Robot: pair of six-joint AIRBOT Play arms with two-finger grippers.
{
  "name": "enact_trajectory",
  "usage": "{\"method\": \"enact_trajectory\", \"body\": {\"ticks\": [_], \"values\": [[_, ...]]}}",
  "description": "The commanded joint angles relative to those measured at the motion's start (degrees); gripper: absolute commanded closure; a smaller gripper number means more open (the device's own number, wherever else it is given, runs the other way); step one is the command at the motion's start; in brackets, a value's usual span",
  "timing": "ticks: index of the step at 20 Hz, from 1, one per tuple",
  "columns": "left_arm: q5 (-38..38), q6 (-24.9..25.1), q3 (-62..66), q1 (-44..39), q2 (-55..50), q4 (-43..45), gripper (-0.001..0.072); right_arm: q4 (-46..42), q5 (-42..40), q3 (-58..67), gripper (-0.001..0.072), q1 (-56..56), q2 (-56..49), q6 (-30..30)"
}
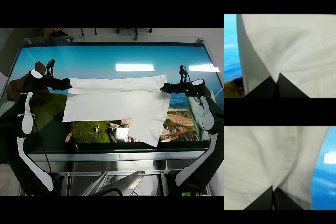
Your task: Fold the shirts.
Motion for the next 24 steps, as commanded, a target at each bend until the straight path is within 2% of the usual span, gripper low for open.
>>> {"method": "enact_trajectory", "body": {"ticks": [1,2,3,6,8,10,14,16,18,19,20,21,23,24], "values": [[-3.26,-1.79,0.13,0.44,0.22,2.34,0.0315,0.24,1.66,-0.02,0.0671,0.09,0.15,0.26],[-4.52,-2.1,0.13,0.44,0.79,2.38,0.0015,1.33,2.49,0.0,0.0516,0.09,0.85,0.28],[-5.7,-2.62,0.13,0.68,1.75,2.4,0.0023,1.49,3.21,0.09,0.04,-0.13,2.03,0.28],[-9.77,-4.81,0.13,2.51,5.9,2.73,0.0024,1.2,5.95,0.11,0.0402,-2.05,7.89,3.39],[-16.28,-6.45,-0.52,4.52,8.13,4.66,0.0024,0.0,10.03,0.0,0.0401,-4.85,12.07,7.1],[-20.24,-7.04,-6.8,6.34,10.54,5.99,0.0025,-0.33,14.88,-2.62,0.0402,-8.13,15.32,10.21],[-18.88,-5.22,-26.45,9.57,15.67,5.7,0.0024,-0.31,18.97,-16.76,0.0406,-14.69,23.08,11.89],[-16.65,-4.42,-31.34,9.94,16.85,4.76,0.0025,-0.37,18.29,-23.87,0.0405,-18.12,27.39,12.79],[-14.91,-1.62,-33.55,9.44,17.22,-0.9,0.0028,-1.42,18.1,-29.59,0.0402,-20.98,30.8,13.29],[-14.6,-0.15,-33.9,8.83,17.11,-3.54,0.0142,-4.0,18.12,-31.98,0.0378,-21.88,32.04,14.86],[-14.36,1.14,-34.23,8.04,17.07,-4.85,0.0259,-6.93,18.14,-34.14,0.029,-22.32,33.07,16.5],[-13.99,1.31,-34.25,7.1,17.05,-4.61,0.0337,-9.51,18.49,-36.61,0.0276,-22.29,34.07,17.84],[-13.75,1.38,-34.05,5.42,17.07,-4.7,0.0657,-10.27,18.56,-41.68,0.0271,-22.16,35.67,18.23],[-13.68,1.49,-33.68,4.85,17.07,-4.68,0.0694,-10.27,18.51,-44.13,0.0263,-21.9,36.24,18.18]]}}
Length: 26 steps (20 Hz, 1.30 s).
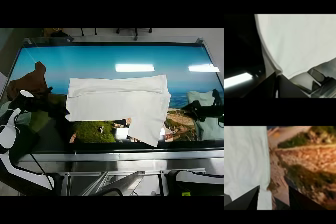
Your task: Fold the shirts.
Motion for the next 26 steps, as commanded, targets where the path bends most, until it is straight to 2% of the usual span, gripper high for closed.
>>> {"method": "enact_trajectory", "body": {"ticks": [1,5,8,11,12,13,15,16,19,22,26], "values": [[0.72,1.42,0.04,-2.08,0.2,-1.84,0.0694,-2.86,0.24,-9.27,0.0264,0.09,2.8,1.14],[-0.83,0.66,2.16,-2.47,0.22,-1.92,0.0694,1.25,-5.11,-15.56,0.0263,5.68,2.01,-2.27],[-1.86,0.66,1.81,-2.47,0.24,-2.14,0.0694,6.21,-9.46,-15.63,0.0263,12.5,-0.81,-3.78],[-2.64,0.66,1.16,-2.4,0.24,-2.12,0.0694,7.63,-11.19,-15.54,0.0285,18.14,-3.93,-4.37],[-3.3,0.66,1.29,-2.4,0.26,-2.14,0.0695,7.63,-11.02,-15.52,0.0494,18.93,-4.0,-5.35],[-4.76,0.17,1.88,-2.4,0.24,-1.75,0.0695,7.61,-10.58,-15.45,0.0661,19.12,-3.48,-5.51],[-8.04,-1.79,3.19,-2.4,0.46,0.26,0.0695,6.51,-8.85,-15.43,0.069,18.67,-0.5,-5.2],[-9.16,-3.76,3.06,-2.4,1.42,3.67,0.0695,3.89,-7.74,-15.45,0.069,18.23,1.53,-2.78],[-12.2,-8.96,-0.96,-2.29,5.49,14.6,0.0696,-15.89,-0.83,-15.61,0.0691,17.88,8.66,12.72],[-14.56,-13.07,-7.69,-2.16,9.64,23.26,0.0695,-27.65,7.19,-17.68,0.0691,17.88,16.13,22.36],[-15.26,-13.44,-16.55,-2.16,14.34,24.57,0.0695,-27.87,8.68,-19.91,0.0691,17.9,24.39,22.71]]}}
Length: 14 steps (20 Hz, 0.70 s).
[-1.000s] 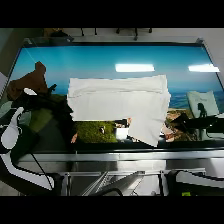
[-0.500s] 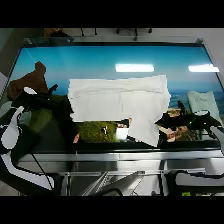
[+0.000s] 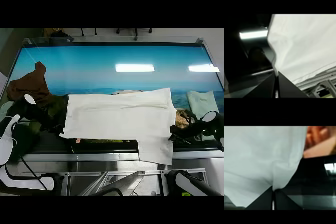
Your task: Fold the shirts.
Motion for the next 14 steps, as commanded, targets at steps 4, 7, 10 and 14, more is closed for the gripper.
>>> {"method": "enact_trajectory", "body": {"ticks": [4,7,10,14], "values": [[-1.79,-1.6,-2.64,0.04,6.93,0.28,0.0695,1.05,-0.33,8.96,0.0691,0.13,7.3,-3.76],[-0.33,-1.84,5.42,-1.07,6.62,-4.0,0.0695,12.92,-7.93,17.22,0.0691,0.26,2.12,-11.69],[0.35,-2.05,14.25,-3.61,2.16,-3.69,0.0695,19.8,-13.44,22.71,0.069,2.54,-7.56,-17.62],[2.21,-3.74,24.44,-5.33,-7.3,-3.34,0.0695,20.04,-25.99,27.69,0.069,7.1,-21.14,-22.47]]}}
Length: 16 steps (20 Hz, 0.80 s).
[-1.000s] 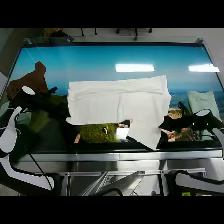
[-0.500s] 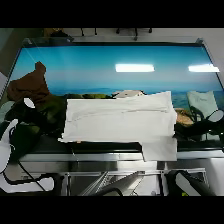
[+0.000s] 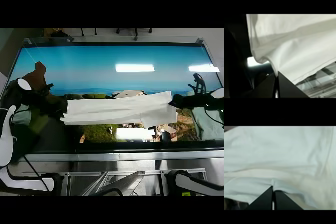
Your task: Fold the shirts.
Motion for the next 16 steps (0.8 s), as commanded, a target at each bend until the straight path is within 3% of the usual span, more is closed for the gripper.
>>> {"method": "enact_trajectory", "body": {"ticks": [1,7,8,9,10,11,14,15,16], "values": [[1.6,-1.84,8.94,-1.14,-7.82,-0.02,0.0695,2.93,-12.17,5.64,0.069,2.86,-11.63,-5.77],[0.26,-3.04,16.22,-1.27,-17.81,-0.17,0.0694,2.84,-16.63,14.4,0.0681,3.06,-23.45,-6.73],[0.2,-3.06,16.7,-1.27,-18.36,-0.31,0.0692,2.8,-16.65,14.47,0.0573,3.02,-23.63,-8.11],[-0.2,-3.04,17.38,-1.27,-18.67,-0.57,0.0688,2.64,-16.28,14.73,0.0382,2.99,-23.37,-8.74],[-0.59,-3.04,18.32,-1.27,-18.75,-0.55,0.0398,1.42,-15.3,15.26,0.0258,2.91,-22.77,-8.76],[-1.05,-3.21,19.43,-1.27,-18.73,-0.7,0.0007,-0.98,-13.77,15.85,0.0183,2.49,-21.86,-8.72],[-3.1,-3.82,24.94,-0.92,-18.73,-0.68,0.0023,-3.8,-6.34,17.9,0.0149,-1.79,-21.03,-7.82],[-3.5,-4.57,27.21,-0.96,-18.73,-0.68,0.0023,-3.76,-3.72,17.92,0.0044,-3.72,-21.42,-6.73],[-4.02,-5.29,29.24,-0.96,-18.73,-0.68,0.0023,-3.56,-1.25,17.92,0.0027,-5.51,-22.14,-6.03]]}}
